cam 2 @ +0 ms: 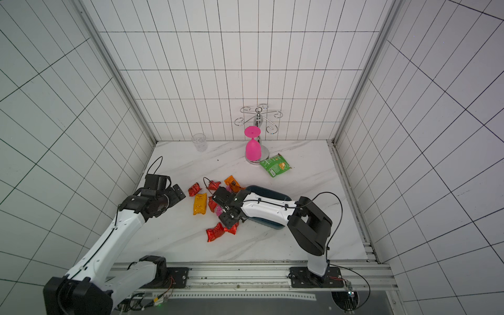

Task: Put the tea bags into the storage box
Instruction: Pick up the tea bag from the center of the board.

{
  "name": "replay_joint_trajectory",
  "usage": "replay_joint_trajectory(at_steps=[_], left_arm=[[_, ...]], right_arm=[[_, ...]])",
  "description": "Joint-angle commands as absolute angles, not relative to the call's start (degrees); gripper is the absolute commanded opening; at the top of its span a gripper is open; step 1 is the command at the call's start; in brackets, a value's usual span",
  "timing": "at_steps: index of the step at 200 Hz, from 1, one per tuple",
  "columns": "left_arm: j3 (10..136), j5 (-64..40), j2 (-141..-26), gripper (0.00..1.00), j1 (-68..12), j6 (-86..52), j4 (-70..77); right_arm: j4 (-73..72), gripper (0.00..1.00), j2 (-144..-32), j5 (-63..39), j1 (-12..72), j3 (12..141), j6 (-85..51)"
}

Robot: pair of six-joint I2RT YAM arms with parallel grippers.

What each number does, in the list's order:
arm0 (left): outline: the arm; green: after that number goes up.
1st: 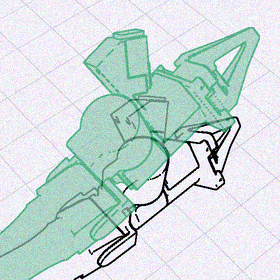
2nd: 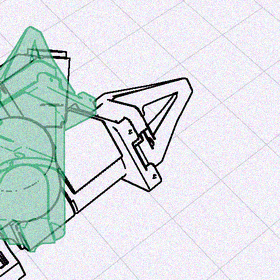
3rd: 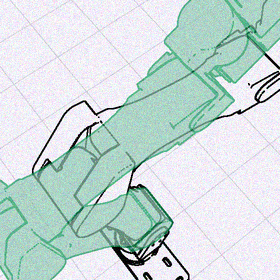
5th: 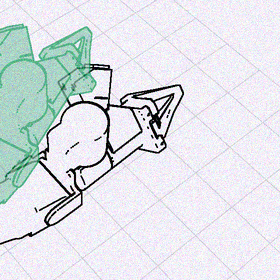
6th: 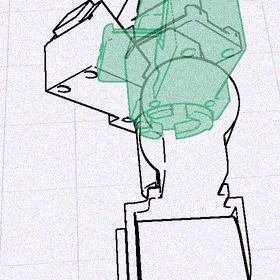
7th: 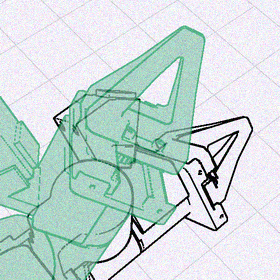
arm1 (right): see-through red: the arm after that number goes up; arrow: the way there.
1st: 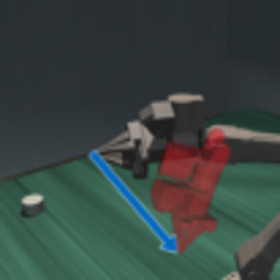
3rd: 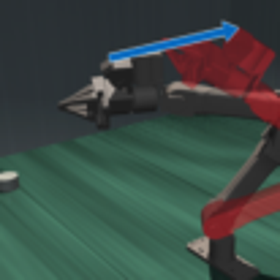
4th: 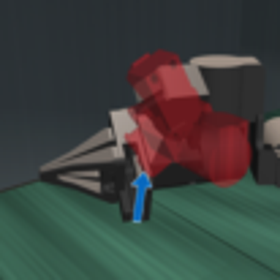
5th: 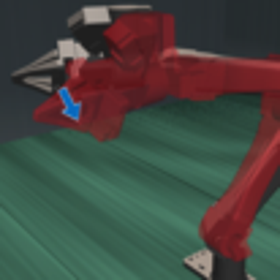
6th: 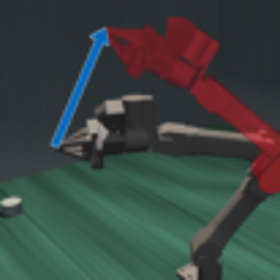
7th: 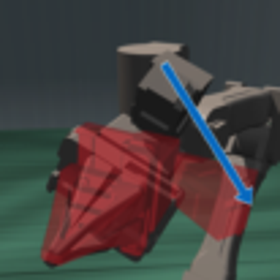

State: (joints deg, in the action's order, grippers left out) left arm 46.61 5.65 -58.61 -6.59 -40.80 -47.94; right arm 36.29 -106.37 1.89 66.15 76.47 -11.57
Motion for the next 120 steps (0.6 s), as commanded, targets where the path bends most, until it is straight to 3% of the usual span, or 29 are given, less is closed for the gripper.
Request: replay_joint_trajectory(at_steps=[1, 41, 63, 120], left_arm=[[44.76, 3.93, -57.68, 0.98, -6.46, -42.13, -49.02], [44.65, 2.59, -58.04, 0.98, -6.49, -42.99, -48.60], [44.50, 2.94, -57.92, 0.98, -6.44, -43.16, -48.78], [43.53, 2.39, -58.25, 0.98, -6.44, -44.67, -47.49]], right_arm=[[37.65, 0.67, -109.03, 3.66, 67.02, 78.22, -11.25], [36.52, 0.66, -111.45, 3.06, 67.06, 78.05, -11.51], [36.06, 0.61, -111.21, 2.45, 67.05, 77.16, -11.94], [34.65, 0.19, -107.01, 1.50, 67.06, 73.76, -13.10]])
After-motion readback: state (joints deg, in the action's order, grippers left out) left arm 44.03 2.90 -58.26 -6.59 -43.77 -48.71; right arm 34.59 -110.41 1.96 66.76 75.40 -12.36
